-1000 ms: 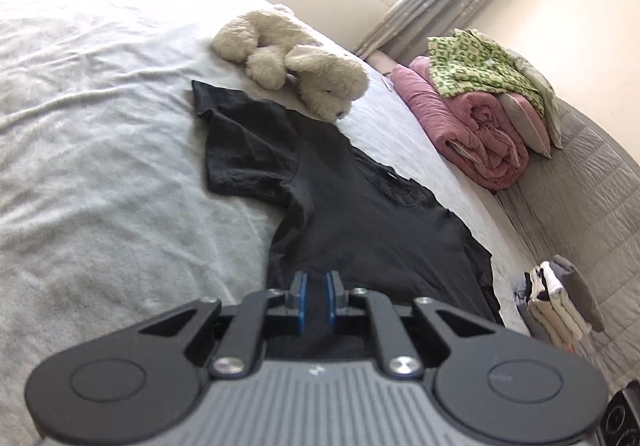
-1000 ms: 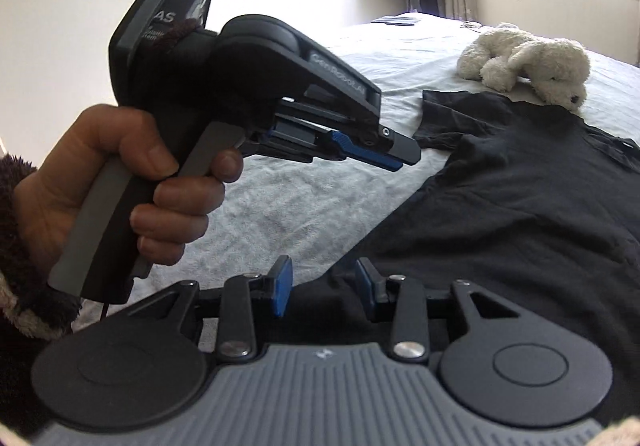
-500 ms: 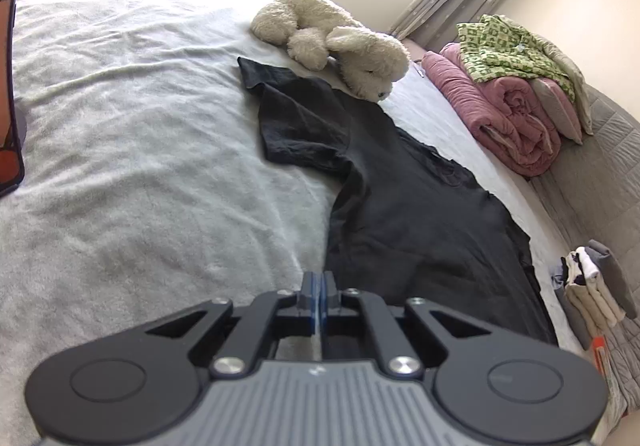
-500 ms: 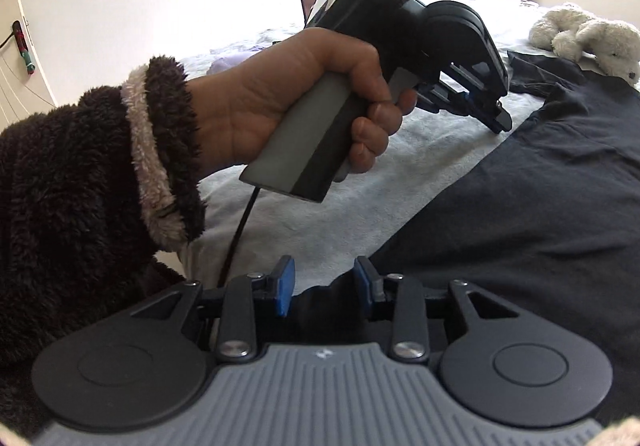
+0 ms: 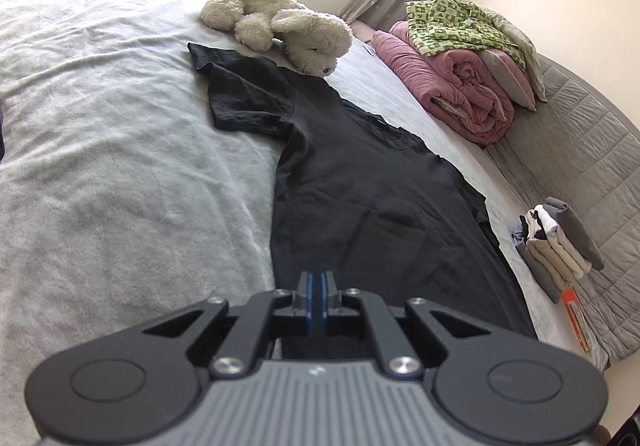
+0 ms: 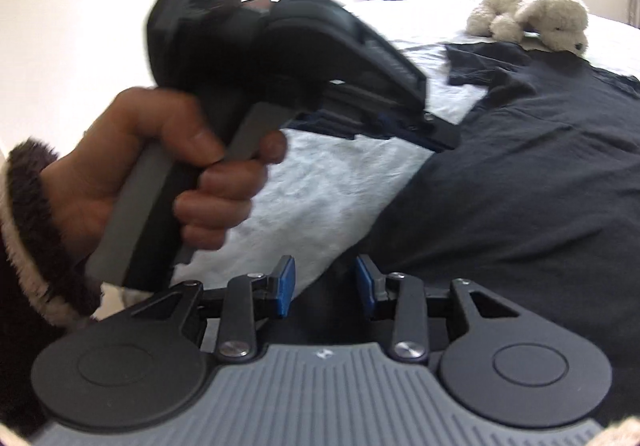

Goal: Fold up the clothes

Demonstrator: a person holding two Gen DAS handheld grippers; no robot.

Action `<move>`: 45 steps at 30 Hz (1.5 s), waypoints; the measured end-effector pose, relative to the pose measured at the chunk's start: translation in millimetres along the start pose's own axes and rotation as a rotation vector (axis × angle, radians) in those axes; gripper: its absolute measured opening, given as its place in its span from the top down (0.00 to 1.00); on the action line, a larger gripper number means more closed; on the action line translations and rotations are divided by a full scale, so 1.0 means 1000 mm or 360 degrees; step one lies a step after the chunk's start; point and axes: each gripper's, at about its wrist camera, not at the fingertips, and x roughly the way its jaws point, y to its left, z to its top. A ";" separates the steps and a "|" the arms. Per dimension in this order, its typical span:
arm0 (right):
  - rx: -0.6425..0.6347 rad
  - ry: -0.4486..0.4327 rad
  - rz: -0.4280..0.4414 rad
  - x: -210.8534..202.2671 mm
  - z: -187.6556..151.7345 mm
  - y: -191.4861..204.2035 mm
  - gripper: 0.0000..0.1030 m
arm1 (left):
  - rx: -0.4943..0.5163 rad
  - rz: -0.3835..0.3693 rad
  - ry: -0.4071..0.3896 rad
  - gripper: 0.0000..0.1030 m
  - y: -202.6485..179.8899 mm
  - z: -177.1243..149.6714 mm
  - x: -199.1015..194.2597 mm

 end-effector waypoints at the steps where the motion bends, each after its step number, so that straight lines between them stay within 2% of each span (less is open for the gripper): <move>1: -0.0007 0.0009 0.0049 -0.006 -0.001 0.004 0.63 | -0.0002 -0.0026 -0.0015 0.98 -0.002 0.000 -0.001; 3: -0.0029 -0.0001 0.0034 -0.017 0.001 0.003 0.69 | 0.0013 -0.0098 -0.0044 0.98 -0.010 -0.003 0.000; 5: -0.0039 -0.0049 -0.0099 -0.031 0.003 -0.010 0.68 | 0.0067 -0.0141 -0.0081 0.91 -0.022 -0.008 0.005; 7: 0.0030 -0.0093 -0.0243 -0.046 0.003 -0.035 0.64 | 0.0141 -0.0139 -0.0078 0.77 -0.033 -0.014 0.014; 11: 0.0153 -0.0187 -0.0579 -0.078 -0.007 -0.089 0.55 | 0.0252 -0.0130 -0.0094 0.68 -0.052 -0.023 0.028; 13: 0.0210 -0.0219 -0.0735 -0.091 -0.016 -0.115 0.50 | 0.0325 -0.0100 -0.0085 0.57 -0.057 -0.029 0.035; 15: 0.0276 -0.0216 -0.0883 -0.101 -0.026 -0.141 0.47 | 0.0416 -0.0046 -0.0058 0.54 -0.059 -0.036 0.041; 17: 0.0348 -0.0184 -0.0966 -0.112 -0.042 -0.164 0.44 | 0.0474 -0.0053 -0.0066 0.54 -0.055 -0.043 0.040; 20: 0.0407 -0.0238 -0.0874 -0.137 -0.062 -0.176 0.44 | 0.0460 -0.0092 -0.0040 0.53 -0.047 -0.047 0.026; 25: 0.0248 -0.0176 -0.0931 -0.166 -0.094 -0.159 0.41 | 0.0472 -0.0145 0.0025 0.54 -0.035 -0.056 -0.001; 29: 0.0238 -0.0137 -0.0919 -0.188 -0.110 -0.148 0.36 | 0.0482 -0.0188 0.0077 0.53 -0.026 -0.064 -0.023; 32: 0.0201 -0.0083 -0.0926 -0.194 -0.103 -0.149 0.35 | 0.0483 -0.0125 0.0078 0.46 -0.034 -0.051 -0.028; 34: 0.0183 -0.0108 -0.0957 -0.192 -0.090 -0.157 0.35 | 0.0473 -0.0109 0.0037 0.41 -0.044 -0.040 -0.020; 39: 0.0139 -0.0240 -0.0959 -0.168 -0.045 -0.187 0.35 | 0.0575 0.0014 -0.0037 0.37 -0.079 -0.013 0.024; 41: 0.0110 -0.0282 -0.0949 -0.150 -0.025 -0.202 0.35 | 0.0572 0.0045 -0.0054 0.34 -0.088 -0.002 0.048; 43: 0.0096 -0.0295 -0.0925 -0.128 -0.006 -0.217 0.35 | 0.0559 0.0097 -0.0120 0.26 -0.091 0.006 0.070; 45: 0.0093 -0.0289 -0.0894 -0.104 0.011 -0.232 0.35 | 0.0536 0.0169 -0.0182 0.24 -0.090 0.013 0.093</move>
